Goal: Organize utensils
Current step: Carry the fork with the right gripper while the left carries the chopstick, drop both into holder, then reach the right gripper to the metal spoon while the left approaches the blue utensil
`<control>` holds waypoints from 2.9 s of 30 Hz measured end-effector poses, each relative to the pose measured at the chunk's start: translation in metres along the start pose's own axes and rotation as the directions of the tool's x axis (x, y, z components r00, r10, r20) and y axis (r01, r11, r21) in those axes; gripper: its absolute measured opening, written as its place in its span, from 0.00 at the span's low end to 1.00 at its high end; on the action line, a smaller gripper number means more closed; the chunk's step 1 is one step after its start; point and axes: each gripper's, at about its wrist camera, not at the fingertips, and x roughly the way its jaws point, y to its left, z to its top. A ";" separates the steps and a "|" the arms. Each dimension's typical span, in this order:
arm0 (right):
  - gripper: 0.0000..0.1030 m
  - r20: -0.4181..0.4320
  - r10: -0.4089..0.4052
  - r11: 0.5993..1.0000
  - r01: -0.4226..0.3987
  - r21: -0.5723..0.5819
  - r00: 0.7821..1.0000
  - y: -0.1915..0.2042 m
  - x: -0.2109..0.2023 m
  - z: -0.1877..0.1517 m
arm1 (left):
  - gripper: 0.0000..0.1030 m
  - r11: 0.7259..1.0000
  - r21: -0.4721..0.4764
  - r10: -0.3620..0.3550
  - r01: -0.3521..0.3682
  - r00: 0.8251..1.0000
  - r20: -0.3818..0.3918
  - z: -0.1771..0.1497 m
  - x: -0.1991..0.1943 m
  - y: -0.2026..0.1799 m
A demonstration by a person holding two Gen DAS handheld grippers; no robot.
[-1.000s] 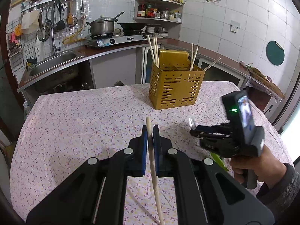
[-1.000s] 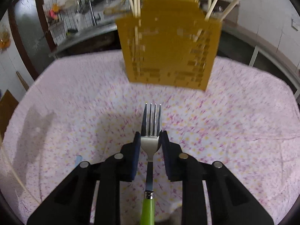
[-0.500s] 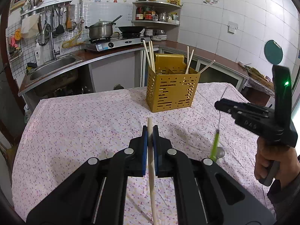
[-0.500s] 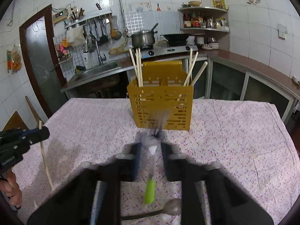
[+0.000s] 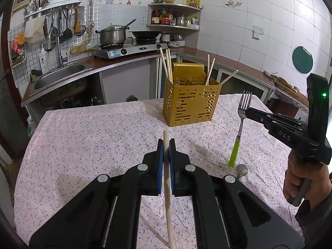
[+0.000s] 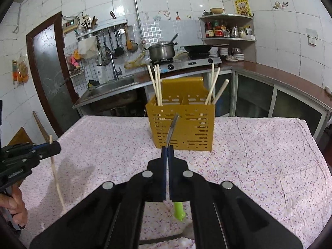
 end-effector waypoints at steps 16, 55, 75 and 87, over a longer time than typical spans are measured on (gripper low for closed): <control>0.01 0.099 0.004 1.000 -0.003 -0.016 0.995 0.006 -0.039 0.047 | 0.04 1.000 0.030 0.000 -0.002 0.997 0.071 0.038 -0.024 -0.012; 0.05 0.030 -0.016 0.999 0.015 0.034 0.999 -0.065 0.119 0.147 | 0.04 0.998 0.050 -0.038 0.030 0.986 0.162 0.225 0.165 -0.020; 0.53 -0.079 -0.163 0.974 0.173 0.145 0.983 -0.088 -0.026 -0.013 | 0.57 0.989 -0.104 0.106 -0.102 0.994 0.034 0.029 0.059 0.050; 0.53 -0.304 -0.206 0.931 0.281 0.231 0.930 -0.036 -0.007 -0.120 | 0.61 0.973 -0.227 0.024 -0.034 0.999 -0.047 -0.100 0.038 0.050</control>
